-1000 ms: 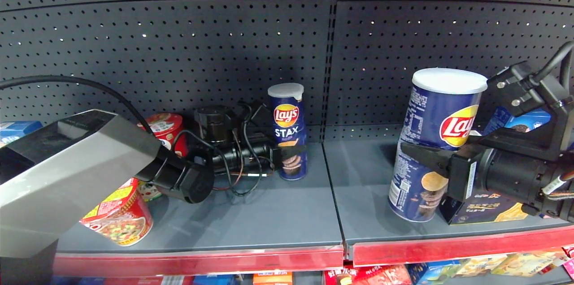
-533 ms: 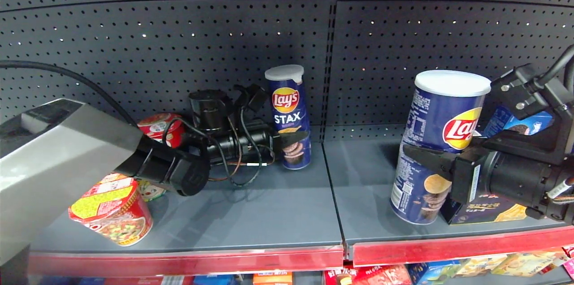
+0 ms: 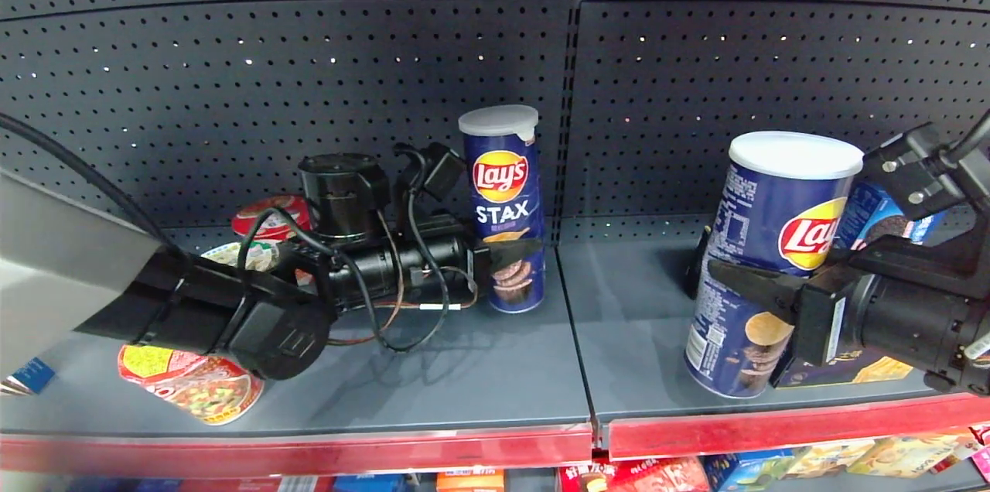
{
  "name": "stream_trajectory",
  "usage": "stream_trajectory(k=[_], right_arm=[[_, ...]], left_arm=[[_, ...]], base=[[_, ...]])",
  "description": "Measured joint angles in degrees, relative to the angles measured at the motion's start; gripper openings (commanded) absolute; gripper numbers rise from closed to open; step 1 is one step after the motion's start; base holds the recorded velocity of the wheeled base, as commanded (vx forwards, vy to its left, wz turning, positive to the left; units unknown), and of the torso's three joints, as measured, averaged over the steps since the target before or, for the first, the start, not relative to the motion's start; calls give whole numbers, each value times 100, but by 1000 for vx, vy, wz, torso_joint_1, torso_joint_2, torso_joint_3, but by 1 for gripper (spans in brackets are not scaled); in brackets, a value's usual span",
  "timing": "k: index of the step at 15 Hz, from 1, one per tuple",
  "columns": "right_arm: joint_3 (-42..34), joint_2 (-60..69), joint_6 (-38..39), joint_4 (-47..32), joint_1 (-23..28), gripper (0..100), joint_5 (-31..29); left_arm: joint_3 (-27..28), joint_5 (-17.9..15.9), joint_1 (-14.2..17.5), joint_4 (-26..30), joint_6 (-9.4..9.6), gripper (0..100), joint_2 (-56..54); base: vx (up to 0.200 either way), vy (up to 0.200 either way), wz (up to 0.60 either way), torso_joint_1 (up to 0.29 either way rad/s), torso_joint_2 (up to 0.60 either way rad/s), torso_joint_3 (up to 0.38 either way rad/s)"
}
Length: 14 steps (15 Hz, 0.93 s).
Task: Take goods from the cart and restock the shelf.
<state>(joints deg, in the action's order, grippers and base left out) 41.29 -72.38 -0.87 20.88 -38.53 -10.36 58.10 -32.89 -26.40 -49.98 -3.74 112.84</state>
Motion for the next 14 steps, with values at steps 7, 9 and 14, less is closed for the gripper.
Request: stream_trajectory(k=[7, 9, 14], right_arm=[[-141, 176, 0, -17, 9, 0, 0], [-144, 177, 0, -17, 4, 0, -1], [-130, 193, 0, -24, 1, 0, 0]], left_arm=[[-1102, 172, -99, -10, 262, 0, -866], [-1370, 183, -176, -65, 312, 0, -1002], [-1506, 355, -358, -90, 317, 0, -1091]], base=[[0, 0, 0, 0, 0, 0], [0, 0, 0, 0, 0, 0], [0, 0, 0, 0, 0, 0]])
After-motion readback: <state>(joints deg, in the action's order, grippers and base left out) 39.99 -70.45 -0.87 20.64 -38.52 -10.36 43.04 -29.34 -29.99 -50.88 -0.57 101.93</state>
